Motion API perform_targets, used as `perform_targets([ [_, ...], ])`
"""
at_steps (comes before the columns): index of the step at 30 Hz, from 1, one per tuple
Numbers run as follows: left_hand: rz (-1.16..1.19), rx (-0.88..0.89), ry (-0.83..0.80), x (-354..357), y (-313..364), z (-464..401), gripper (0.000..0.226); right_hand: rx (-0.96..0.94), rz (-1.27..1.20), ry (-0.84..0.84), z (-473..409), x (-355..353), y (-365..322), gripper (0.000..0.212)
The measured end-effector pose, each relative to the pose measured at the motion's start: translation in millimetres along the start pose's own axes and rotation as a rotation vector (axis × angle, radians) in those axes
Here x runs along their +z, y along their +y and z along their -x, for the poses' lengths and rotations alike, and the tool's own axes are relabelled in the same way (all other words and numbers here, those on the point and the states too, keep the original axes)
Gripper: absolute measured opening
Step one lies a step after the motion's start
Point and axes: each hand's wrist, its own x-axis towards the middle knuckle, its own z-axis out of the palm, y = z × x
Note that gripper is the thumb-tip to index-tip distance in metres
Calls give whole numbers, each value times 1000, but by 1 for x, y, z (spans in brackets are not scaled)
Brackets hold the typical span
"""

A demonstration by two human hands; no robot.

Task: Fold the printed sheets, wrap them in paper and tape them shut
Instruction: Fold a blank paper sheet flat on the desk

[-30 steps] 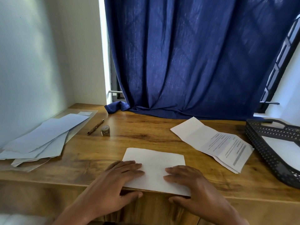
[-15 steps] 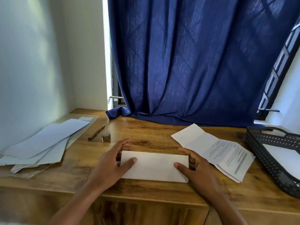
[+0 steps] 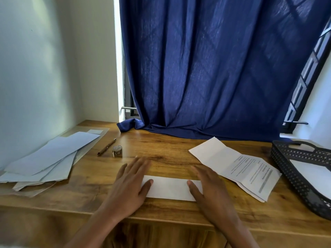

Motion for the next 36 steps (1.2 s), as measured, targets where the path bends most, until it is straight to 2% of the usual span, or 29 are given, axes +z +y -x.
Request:
perform_targets([
  [2, -84, 76, -88, 8, 16, 3, 79, -92, 76, -36, 4, 4, -20, 60],
  [5, -114, 139, -225, 14, 31, 6, 78, -234, 185, -176, 6, 24, -43, 63],
  [8, -151, 105, -318, 11, 28, 2, 67, -229, 194, -284, 5, 38, -46, 82],
  [10, -170, 93, -347, 8, 24, 2, 75, -219, 200, -322, 6, 35, -40, 97],
  [12, -175, 56, -368, 5, 17, 7, 84, -191, 230, -341, 7, 26, -31, 100],
  [18, -163, -44, -356, -3, -2, 17, 92, -54, 203, -343, 15, 6, -4, 108],
  [21, -159, -42, -351, -1, -1, 18, 92, -46, 232, -325, 13, 8, -8, 98],
  [23, -165, -41, -351, -2, -1, 18, 86, -117, 266, -298, 12, 9, -15, 93],
  [26, -164, -43, -334, 1, -5, 18, 74, -223, 252, -348, 14, 14, -27, 99],
  [30, -121, -98, -284, -1, -3, 22, 93, -269, 248, -376, 23, 18, -32, 96],
  [33, -65, -210, -205, -4, -1, 23, 92, -293, 287, -402, 35, 3, -29, 95],
  [36, 17, -268, -134, -2, -7, 23, 78, -384, 346, -306, 47, -9, -20, 75],
])
